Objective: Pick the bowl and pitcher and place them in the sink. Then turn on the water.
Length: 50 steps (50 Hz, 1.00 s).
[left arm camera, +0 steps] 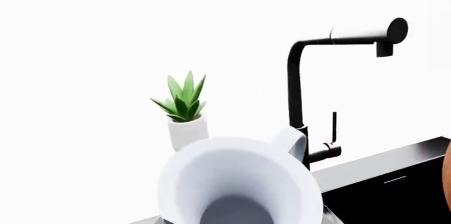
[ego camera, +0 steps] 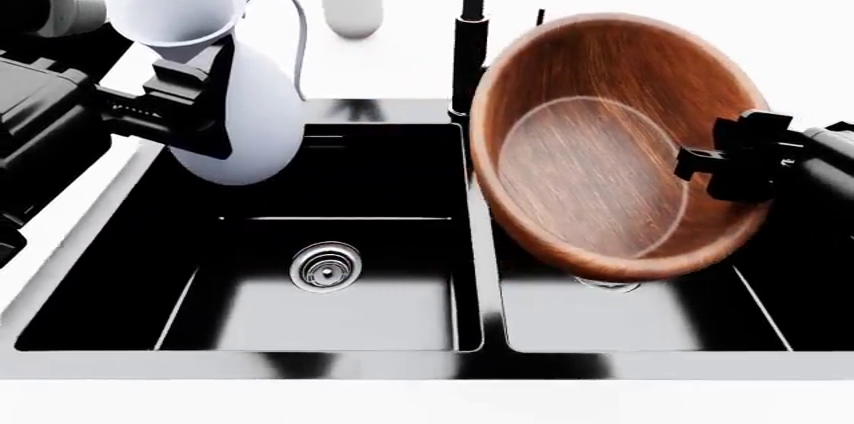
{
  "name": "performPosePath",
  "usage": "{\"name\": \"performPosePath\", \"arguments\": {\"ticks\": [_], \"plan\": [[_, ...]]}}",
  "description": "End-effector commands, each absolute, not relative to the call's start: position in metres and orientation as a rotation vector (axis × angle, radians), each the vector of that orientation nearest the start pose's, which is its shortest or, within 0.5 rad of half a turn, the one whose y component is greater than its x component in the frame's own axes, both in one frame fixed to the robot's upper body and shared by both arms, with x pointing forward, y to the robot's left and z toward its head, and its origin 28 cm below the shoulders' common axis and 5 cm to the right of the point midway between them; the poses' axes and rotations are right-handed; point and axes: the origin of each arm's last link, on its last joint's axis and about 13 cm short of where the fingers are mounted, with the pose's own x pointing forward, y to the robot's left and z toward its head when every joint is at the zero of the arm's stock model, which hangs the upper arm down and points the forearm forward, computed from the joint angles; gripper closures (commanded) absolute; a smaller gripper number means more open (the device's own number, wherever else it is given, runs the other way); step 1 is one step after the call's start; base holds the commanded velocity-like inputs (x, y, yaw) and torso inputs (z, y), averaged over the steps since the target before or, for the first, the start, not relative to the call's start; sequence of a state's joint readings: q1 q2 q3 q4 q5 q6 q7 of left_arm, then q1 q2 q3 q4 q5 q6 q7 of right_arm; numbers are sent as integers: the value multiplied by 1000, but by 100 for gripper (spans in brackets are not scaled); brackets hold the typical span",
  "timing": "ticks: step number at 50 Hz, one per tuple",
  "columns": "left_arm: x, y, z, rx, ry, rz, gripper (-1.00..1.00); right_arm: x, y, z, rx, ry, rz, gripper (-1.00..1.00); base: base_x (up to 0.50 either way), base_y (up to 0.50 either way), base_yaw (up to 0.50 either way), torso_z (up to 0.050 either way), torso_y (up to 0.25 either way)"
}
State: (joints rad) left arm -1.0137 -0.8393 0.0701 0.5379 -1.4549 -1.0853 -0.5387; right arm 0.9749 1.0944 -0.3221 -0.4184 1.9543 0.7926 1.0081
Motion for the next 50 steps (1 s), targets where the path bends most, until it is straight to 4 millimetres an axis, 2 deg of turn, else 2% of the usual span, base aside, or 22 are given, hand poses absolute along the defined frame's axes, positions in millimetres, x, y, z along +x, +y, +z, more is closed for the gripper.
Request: {"name": "performPosePath", "arguments": {"ticks": [1, 27, 50], "plan": [[220, 281, 310, 107, -140, -247, 100, 208, -184, 299, 127, 208, -34, 100, 1, -500, 0, 0, 0], [221, 282, 310, 106, -141, -240, 100, 209, -186, 300, 123, 211, -48, 100, 0, -32, 0, 0, 1], [221, 282, 309, 107, -138, -241, 100, 208, -185, 299, 122, 206, -44, 100, 342, 0, 0, 0, 1]]}}
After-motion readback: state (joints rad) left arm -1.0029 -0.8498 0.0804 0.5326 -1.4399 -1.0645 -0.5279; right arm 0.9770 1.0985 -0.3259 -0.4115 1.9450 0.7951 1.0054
